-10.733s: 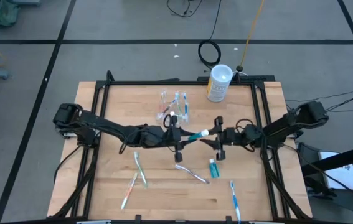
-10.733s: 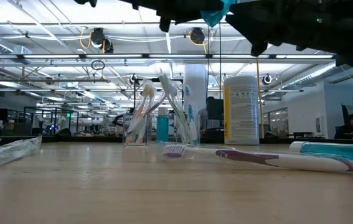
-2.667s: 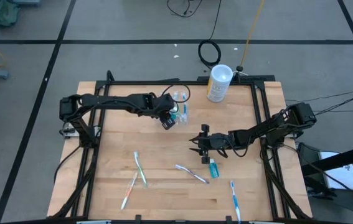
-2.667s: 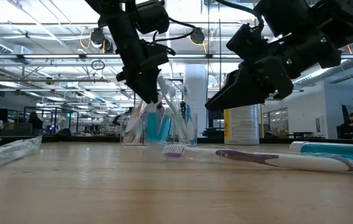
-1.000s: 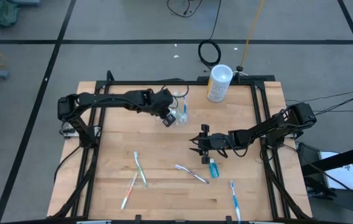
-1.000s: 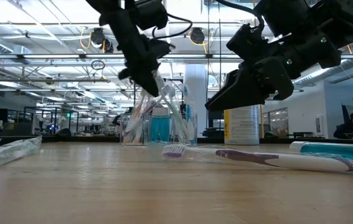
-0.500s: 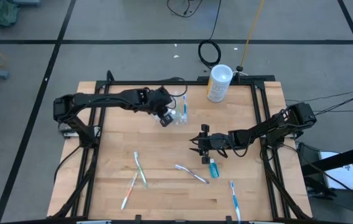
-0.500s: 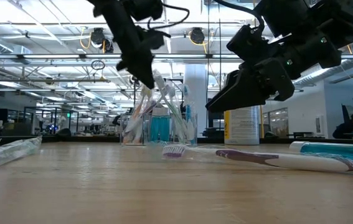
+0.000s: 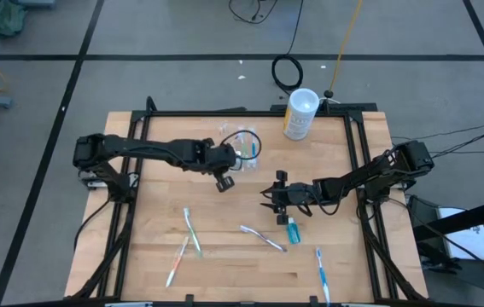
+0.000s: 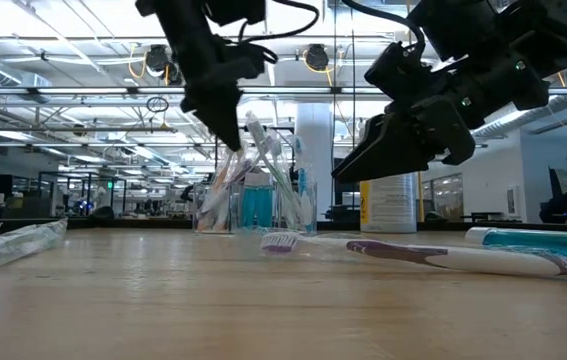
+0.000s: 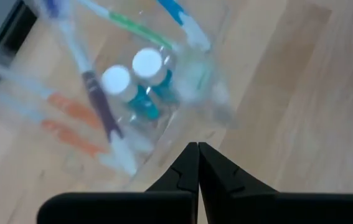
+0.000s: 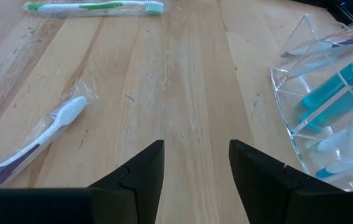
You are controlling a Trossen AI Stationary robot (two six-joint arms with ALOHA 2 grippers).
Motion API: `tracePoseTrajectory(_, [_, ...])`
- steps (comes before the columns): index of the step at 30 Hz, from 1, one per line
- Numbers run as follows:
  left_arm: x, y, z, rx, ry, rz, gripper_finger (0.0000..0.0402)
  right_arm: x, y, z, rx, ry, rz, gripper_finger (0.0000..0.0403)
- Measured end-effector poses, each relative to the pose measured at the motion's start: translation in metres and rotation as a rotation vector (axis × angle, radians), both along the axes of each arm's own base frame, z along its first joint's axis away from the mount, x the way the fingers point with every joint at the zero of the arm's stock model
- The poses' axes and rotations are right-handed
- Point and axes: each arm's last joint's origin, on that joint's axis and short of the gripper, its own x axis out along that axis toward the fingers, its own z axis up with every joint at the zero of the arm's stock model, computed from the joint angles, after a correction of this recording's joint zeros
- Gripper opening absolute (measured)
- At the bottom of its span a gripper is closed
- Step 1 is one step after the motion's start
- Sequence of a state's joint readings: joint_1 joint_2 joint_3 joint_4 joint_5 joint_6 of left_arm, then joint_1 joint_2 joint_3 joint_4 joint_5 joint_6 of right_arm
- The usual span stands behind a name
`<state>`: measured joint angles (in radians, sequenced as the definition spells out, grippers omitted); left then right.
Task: Pick & Place toothbrushing station
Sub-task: Adjust the toothbrushes in the transparent organizer
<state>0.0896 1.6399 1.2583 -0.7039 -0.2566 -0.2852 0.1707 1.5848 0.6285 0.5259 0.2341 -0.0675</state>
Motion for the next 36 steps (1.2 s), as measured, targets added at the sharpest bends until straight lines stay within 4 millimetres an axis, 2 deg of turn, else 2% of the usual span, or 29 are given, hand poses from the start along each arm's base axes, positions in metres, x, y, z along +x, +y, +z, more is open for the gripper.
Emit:
tracePoseTrajectory(3, [0.006,0.006,-0.003,0.006,-0.039,0.025,0.0004,0.000,0.000,0.000,0.002,0.000,-0.001,0.0171])
tracePoseTrajectory(10, [0.020,0.023,0.007,0.000,-0.220,0.003,0.0005,0.000,0.000,0.000,0.000,0.004,0.000,0.0173])
tracePoseTrajectory(22, [0.021,0.071,0.019,0.031,-0.390,0.087,0.0005,0.000,0.000,0.000,-0.005,0.004,0.001,0.0172])
tracePoseTrajectory(28, [0.017,0.088,0.021,0.073,-0.406,0.098,0.0004,0.000,0.000,0.000,-0.005,0.004,0.001,0.0170])
tracePoseTrajectory(32, [0.015,0.091,0.023,0.104,-0.389,0.074,0.0006,0.000,0.000,0.000,-0.005,0.004,0.001,0.0170])
tracePoseTrajectory(36, [0.014,0.079,0.033,0.126,-0.404,0.016,0.0005,0.000,0.000,-0.001,-0.005,0.008,0.001,0.0169])
